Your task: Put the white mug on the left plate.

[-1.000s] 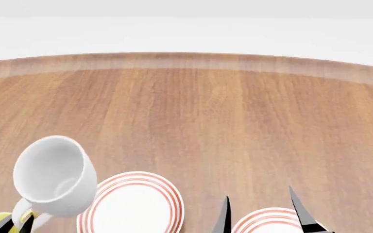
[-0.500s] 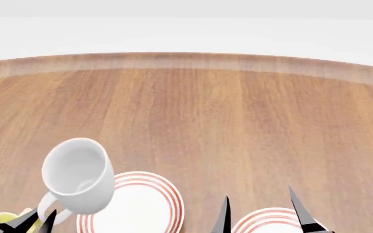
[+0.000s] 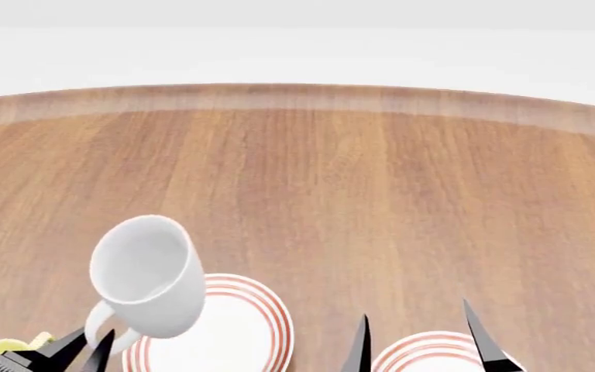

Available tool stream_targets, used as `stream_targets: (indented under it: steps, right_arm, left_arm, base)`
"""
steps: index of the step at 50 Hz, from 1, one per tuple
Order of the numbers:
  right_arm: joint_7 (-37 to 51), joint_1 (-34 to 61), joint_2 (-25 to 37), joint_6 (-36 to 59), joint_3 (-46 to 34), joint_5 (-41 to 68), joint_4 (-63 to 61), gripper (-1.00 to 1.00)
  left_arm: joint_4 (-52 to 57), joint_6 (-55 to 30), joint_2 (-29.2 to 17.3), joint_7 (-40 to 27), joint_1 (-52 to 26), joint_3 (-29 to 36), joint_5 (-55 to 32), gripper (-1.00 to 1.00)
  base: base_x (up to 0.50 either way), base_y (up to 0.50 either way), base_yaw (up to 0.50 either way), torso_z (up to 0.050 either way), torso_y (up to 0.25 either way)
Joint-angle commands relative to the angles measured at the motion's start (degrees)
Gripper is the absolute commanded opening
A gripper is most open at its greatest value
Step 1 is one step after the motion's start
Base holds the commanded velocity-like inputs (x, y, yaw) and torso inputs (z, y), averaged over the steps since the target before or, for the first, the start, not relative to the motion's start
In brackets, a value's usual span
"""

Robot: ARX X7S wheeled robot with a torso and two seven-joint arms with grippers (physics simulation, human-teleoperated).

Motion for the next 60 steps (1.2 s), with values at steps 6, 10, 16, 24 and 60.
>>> stream_targets:
  steps: [6, 10, 16, 24, 60]
  right_arm:
    - [0.3, -0.2, 0.1, -0.9, -0.2, 0.2, 0.9, 1.00]
    - [0.4, -0.2, 0.3, -0.3, -0.1, 0.3, 0.1, 1.00]
    - [0.5, -0.4, 0.5, -0.4, 0.1, 0.5, -0.1, 1.00]
    - [0.6, -0.5, 0.7, -0.4, 0.3, 0.8, -0.3, 1.00]
    - [1.3, -1.3, 1.3, -2.1, 0.7, 1.7, 0.4, 1.00]
  left_arm:
    - [0.9, 0.2, 1.2, -0.5, -0.2, 0.3, -2.0, -1.00]
    - [1.1, -0.3, 1.4, -1.0, -0.4, 0.4, -2.1, -1.00]
    - [1.4, -1.0, 1.5, -1.1, -1.0, 0.7, -2.3, -1.00]
    - [-1.3, -0.4, 1.9, -1.4, -2.4, 0.9, -2.1, -1.00]
    - [-12.2, 3.6, 5.3, -2.7, -6.9, 4.7, 1.2, -1.00]
  base:
    - [0.00, 0.00, 0.00, 0.000, 0.000]
    - [0.00, 0.00, 0.00, 0.000, 0.000]
    - [0.00, 0.00, 0.00, 0.000, 0.000]
    - [0.00, 0.00, 0.00, 0.000, 0.001]
    - [0.00, 0.00, 0.00, 0.000, 0.000]
